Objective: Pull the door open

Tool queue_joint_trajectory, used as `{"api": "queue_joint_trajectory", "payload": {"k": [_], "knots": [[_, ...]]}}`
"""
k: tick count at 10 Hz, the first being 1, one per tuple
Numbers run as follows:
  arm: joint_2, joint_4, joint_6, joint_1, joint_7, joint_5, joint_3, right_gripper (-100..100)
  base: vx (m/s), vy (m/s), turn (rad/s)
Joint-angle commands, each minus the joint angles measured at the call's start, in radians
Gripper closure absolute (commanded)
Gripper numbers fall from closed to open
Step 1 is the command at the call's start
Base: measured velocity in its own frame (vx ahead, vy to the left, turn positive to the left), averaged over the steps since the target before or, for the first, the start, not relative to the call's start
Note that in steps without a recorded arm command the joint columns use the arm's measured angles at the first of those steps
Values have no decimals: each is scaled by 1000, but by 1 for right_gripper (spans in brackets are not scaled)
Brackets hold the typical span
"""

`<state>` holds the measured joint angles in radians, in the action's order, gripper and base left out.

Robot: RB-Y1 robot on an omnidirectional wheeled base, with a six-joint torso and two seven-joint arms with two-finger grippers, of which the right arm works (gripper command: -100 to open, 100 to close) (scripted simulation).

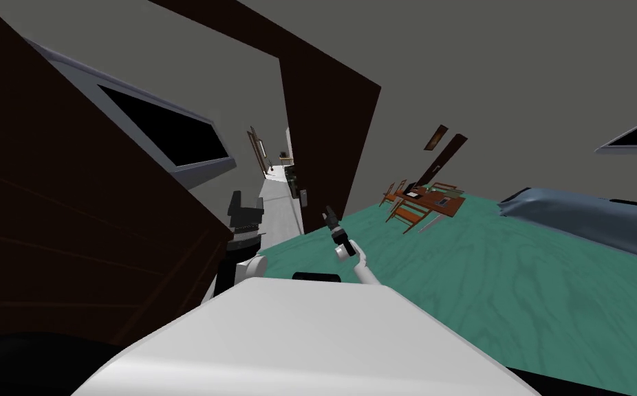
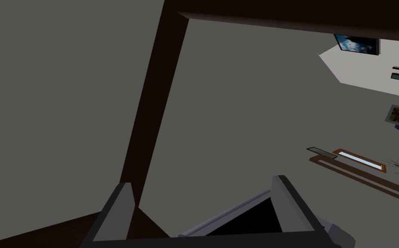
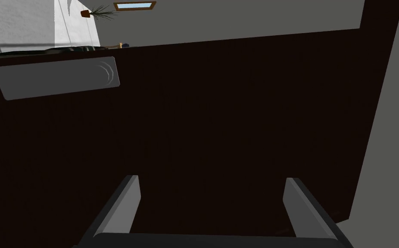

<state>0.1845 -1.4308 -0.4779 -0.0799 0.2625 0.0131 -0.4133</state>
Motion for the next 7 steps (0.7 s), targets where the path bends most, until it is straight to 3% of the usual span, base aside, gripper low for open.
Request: {"api": "queue_joint_trajectory", "payload": {"k": [1, 7], "knots": [[10, 36, -4, -23, 15, 4, -17, -100, 60, 82, -71], [41, 178, -23, -113, 63, 16, -77, -100, 74, 107, -77]]}}
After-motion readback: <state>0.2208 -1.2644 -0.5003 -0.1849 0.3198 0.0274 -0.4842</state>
